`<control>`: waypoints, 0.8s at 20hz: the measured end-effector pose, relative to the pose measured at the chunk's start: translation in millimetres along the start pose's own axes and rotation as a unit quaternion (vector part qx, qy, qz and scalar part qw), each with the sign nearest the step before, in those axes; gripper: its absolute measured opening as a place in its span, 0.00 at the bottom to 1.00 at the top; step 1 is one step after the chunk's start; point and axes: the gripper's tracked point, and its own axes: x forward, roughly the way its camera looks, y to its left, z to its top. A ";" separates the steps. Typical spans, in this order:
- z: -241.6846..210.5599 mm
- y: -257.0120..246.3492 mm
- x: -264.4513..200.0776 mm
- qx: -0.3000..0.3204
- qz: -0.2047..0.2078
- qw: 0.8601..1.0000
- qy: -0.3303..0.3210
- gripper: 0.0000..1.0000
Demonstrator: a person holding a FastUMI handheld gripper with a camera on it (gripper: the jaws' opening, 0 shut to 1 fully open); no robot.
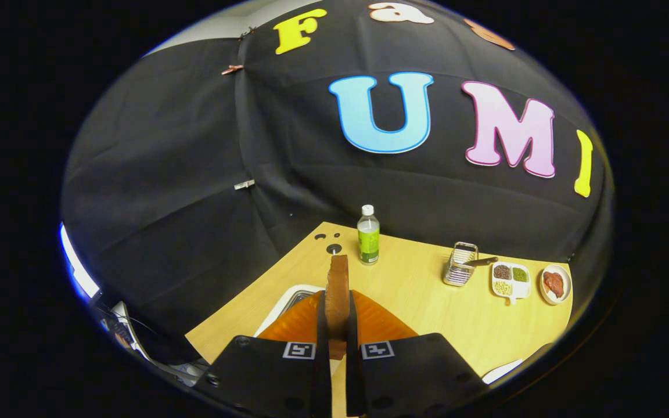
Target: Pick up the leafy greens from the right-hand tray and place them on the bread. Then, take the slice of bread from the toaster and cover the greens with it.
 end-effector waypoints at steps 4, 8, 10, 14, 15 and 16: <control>-12.0 -35.4 -23.5 0.032 -0.011 0.999 -0.001 0.14; -53.5 -64.4 -36.7 0.075 -0.022 0.997 0.028 0.14; -77.6 -72.0 -39.9 0.107 -0.022 0.993 0.046 0.14; -128.2 -87.7 -37.2 0.158 -0.022 0.985 0.071 0.14; -140.4 -92.6 -35.1 0.166 -0.025 0.983 0.077 0.14; -151.6 -96.3 -33.4 0.174 -0.029 0.981 0.083 0.14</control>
